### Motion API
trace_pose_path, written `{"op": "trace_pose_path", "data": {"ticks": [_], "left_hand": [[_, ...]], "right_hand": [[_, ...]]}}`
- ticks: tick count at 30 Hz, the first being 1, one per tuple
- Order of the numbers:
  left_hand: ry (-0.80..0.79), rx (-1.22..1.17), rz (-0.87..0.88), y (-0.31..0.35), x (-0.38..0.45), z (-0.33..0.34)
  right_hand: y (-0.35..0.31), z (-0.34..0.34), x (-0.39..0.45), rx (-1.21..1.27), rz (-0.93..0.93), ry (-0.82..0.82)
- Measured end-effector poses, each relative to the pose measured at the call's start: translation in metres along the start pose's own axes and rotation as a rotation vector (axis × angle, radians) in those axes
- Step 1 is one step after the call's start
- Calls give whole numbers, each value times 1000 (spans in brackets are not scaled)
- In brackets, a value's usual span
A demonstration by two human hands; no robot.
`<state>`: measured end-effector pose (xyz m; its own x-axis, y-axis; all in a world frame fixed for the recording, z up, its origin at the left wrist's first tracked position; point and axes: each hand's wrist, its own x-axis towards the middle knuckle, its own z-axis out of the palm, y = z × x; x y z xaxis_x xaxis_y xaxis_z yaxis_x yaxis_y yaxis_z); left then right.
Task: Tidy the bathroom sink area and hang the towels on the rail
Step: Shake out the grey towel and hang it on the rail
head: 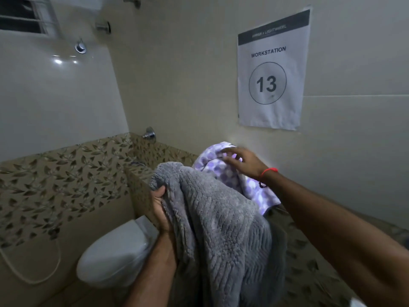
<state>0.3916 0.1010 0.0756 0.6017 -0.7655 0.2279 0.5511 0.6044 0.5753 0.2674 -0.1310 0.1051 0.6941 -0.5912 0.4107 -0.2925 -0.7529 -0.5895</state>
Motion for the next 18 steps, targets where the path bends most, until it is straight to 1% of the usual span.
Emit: {"op": "trace_pose_path", "data": {"ticks": [1,2,3,4,5,6,7,8,9,10,11,12,13,14,15,16,17,18], "left_hand": [[43,5,13,0,-5,7],[87,-25,20,-3,-6,8],[119,-11,-20,-5,-8,9],[120,-13,-52,-2,-9,11],[118,19,-97,2,-13,15],[81,73,-159,7,-16,19],[34,144,-228,10,-19,23],[-1,222,-272,11,-24,29],[-14,304,-284,10,-28,35],[-40,404,-286,5,-37,43],[-72,477,-301,-3,-46,48],[-102,517,-356,-12,-59,54],[-134,577,-426,-21,-74,56],[-169,720,-486,-30,-85,55],[-238,1013,-554,-37,-96,52],[-302,1368,-585,-43,-105,49],[-323,1706,-565,-48,-114,44],[-325,1895,-561,-52,-120,38]], "right_hand": [[-10,-7,-16,280,45,-152],[-20,-14,-35,507,71,-332],[-28,-20,-55,675,79,-470],[-36,-25,-75,757,86,-559],[-41,-30,-95,756,79,-617],[-47,-35,-114,690,60,-641],[-51,-39,-133,552,42,-640],[-56,-45,-150,349,19,-592],[-60,-47,-164,108,11,-494],[-61,-45,-180,-94,32,-356],[-57,-36,-193,-138,108,-203],[-54,-23,-209,15,198,-31],[-51,-6,-229,356,295,162],[-51,11,-244,770,455,281],[-54,26,-261,1174,663,227],[-55,41,-277,1414,823,70],[-53,54,-291,1537,851,-59],[-54,60,-302,1531,842,-78]]}}
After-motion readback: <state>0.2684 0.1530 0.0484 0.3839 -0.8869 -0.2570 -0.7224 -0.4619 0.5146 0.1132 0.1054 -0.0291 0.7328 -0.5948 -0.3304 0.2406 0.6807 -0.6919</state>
